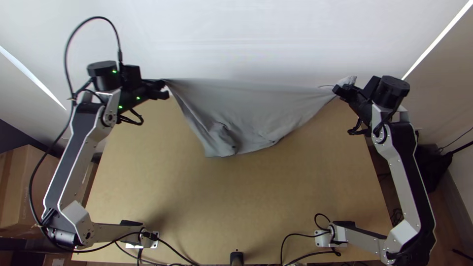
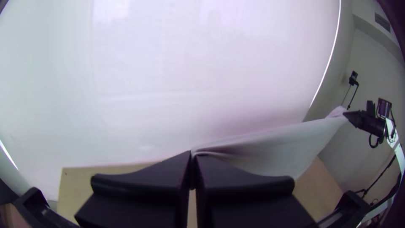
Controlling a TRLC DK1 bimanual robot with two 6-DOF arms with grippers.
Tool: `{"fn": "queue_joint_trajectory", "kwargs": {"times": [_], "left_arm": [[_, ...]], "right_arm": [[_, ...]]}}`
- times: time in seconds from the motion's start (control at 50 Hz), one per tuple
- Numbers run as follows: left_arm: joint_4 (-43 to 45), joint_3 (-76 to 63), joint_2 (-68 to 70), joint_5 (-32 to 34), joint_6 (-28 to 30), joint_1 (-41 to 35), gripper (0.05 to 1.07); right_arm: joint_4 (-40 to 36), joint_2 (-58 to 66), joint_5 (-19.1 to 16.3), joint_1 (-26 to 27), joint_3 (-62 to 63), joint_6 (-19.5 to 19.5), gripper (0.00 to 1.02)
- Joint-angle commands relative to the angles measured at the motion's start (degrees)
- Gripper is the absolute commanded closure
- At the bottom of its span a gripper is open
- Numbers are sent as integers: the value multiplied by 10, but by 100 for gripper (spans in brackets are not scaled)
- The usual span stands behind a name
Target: Fold the t-shirt
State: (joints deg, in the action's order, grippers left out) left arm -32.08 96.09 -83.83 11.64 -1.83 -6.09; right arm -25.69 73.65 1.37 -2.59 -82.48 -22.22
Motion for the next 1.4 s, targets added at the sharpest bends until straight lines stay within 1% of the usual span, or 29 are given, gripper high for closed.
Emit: {"fn": "queue_joint_trajectory", "kwargs": {"times": [0.0, 0.08, 0.14, 0.18, 0.32, 0.44, 0.56, 0.7, 0.92, 0.98, 1.0, 1.02, 1.06, 1.08, 1.1, 1.12, 1.14, 1.16, 1.26, 1.38], "left_arm": [[-23, 21, 23, -8, 14, 26, 105], [-66, -2, 23, -7, 9, 20, 105], [-81, -40, 35, -7, 9, 6, 105], [-86, -79, 49, -7, 13, -10, 105], [-92, -233, 103, -7, 60, -72, 105], [-96, -343, 140, -7, 72, -134, 105], [-97, -425, 160, -7, 89, -177, 105], [-95, -491, 167, -7, 85, -233, 105], [-94, -572, 174, 11, 79, -304, 105], [-74, -587, 171, 12, 68, -315, 104], [-70, -588, 170, 14, 65, -317, 102], [-70, -588, 169, 21, 64, -319, 95], [-71, -593, 166, 24, 64, -321, 74], [-77, -592, 163, 24, 67, -321, 59], [-84, -591, 161, 24, 71, -323, 48], [-93, -589, 161, 24, 78, -326, 39], [-96, -589, 164, 24, 83, -328, 32], [-95, -591, 171, 24, 85, -328, 28], [-94, -591, 202, 24, 99, -327, 23], [-99, -569, 215, 25, 105, -299, 23]], "right_arm": [[12, -32, 14, 13, -5, 23, 100], [7, -39, 14, 14, 15, 31, 100], [4, -45, 14, 13, 28, 39, 100], [0, -48, 14, 13, 36, 44, 100], [-11, -61, 14, 13, 57, 60, 100], [-36, -63, 14, 11, 59, 74, 100], [-57, -66, 14, 7, 72, 75, 100], [-77, -79, 14, 0, 107, 75, 100], [-73, -120, 14, -6, 180, 71, 100], [-70, -123, 14, -6, 190, 70, 100], [-70, -124, 14, -6, 193, 68, 100], [-70, -124, 14, -6, 196, 67, 100], [-70, -124, 14, -6, 200, 62, 100], [-70, -124, 14, -5, 201, 61, 100], [-70, -124, 14, -5, 203, 60, 100], [-70, -124, 14, -5, 204, 60, 100], [-70, -124, 14, -5, 205, 60, 100], [-70, -124, 14, -4, 205, 60, 100], [-68, -124, 14, -4, 207, 57, 100], [-64, -121, 14, -4, 209, 55, 100]]}}
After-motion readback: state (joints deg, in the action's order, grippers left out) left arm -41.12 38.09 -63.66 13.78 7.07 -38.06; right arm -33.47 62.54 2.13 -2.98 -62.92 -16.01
